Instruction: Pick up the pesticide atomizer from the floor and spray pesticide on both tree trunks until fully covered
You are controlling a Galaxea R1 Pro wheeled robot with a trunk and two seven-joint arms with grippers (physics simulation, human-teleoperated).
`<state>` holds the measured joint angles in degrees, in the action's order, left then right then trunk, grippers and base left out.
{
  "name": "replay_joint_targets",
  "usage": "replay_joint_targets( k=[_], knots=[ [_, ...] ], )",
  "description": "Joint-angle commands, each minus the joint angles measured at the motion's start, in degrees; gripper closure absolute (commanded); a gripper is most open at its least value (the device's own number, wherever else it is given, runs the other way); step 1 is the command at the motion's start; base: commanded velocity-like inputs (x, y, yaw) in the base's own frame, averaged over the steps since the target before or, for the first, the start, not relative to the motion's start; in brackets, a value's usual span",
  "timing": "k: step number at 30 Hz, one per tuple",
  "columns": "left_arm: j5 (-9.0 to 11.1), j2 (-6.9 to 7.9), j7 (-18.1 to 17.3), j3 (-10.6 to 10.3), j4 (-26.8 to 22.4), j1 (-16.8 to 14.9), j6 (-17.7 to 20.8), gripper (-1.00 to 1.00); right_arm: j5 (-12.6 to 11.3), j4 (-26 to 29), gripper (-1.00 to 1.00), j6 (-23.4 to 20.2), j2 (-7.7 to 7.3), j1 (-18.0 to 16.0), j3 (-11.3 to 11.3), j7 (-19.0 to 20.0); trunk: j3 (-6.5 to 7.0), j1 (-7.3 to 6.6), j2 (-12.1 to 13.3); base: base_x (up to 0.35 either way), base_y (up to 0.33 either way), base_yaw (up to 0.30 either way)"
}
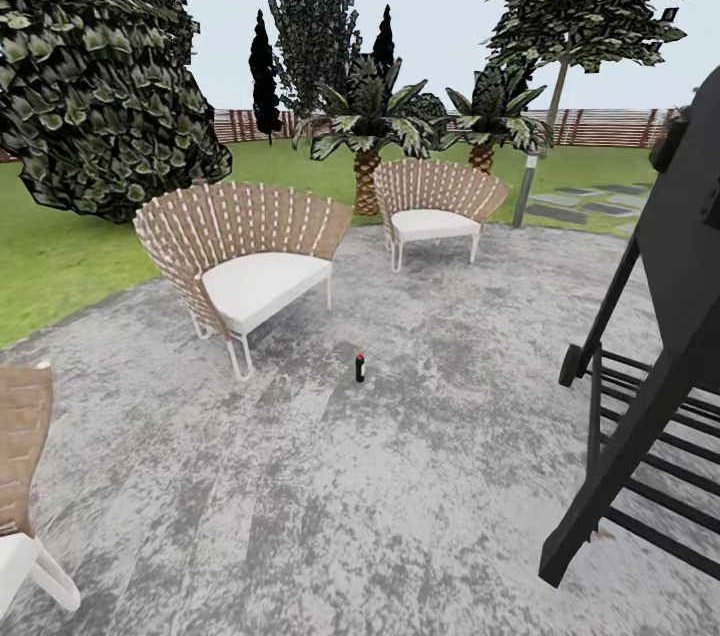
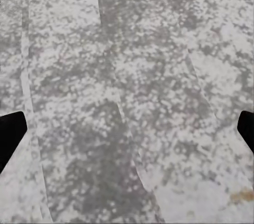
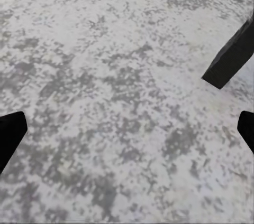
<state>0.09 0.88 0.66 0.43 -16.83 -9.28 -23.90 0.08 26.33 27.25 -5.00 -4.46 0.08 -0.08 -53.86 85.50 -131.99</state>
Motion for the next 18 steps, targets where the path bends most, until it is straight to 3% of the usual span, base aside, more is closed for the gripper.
replay_joint_targets(
  k=[1, 18],
  knots=[
    [0.0, -0.01, 0.08, 0.04, 0.05, -0.03, -0.18, -1.0, 0.01, -0.04, -1.0, 0.17, -0.01, -0.03, 0.01, -0.01, -0.05, 0.02, -0.02, 0.29, 0.081, 0.0],
    [0.0, -0.01, 0.07, 0.04, 0.05, -0.03, -0.18, -1.0, 0.01, -0.05, -1.0, 0.17, -0.01, -0.03, 0.01, 0.12, -0.05, 0.02, -0.02, 0.29, 0.081, -0.011]
  ],
)
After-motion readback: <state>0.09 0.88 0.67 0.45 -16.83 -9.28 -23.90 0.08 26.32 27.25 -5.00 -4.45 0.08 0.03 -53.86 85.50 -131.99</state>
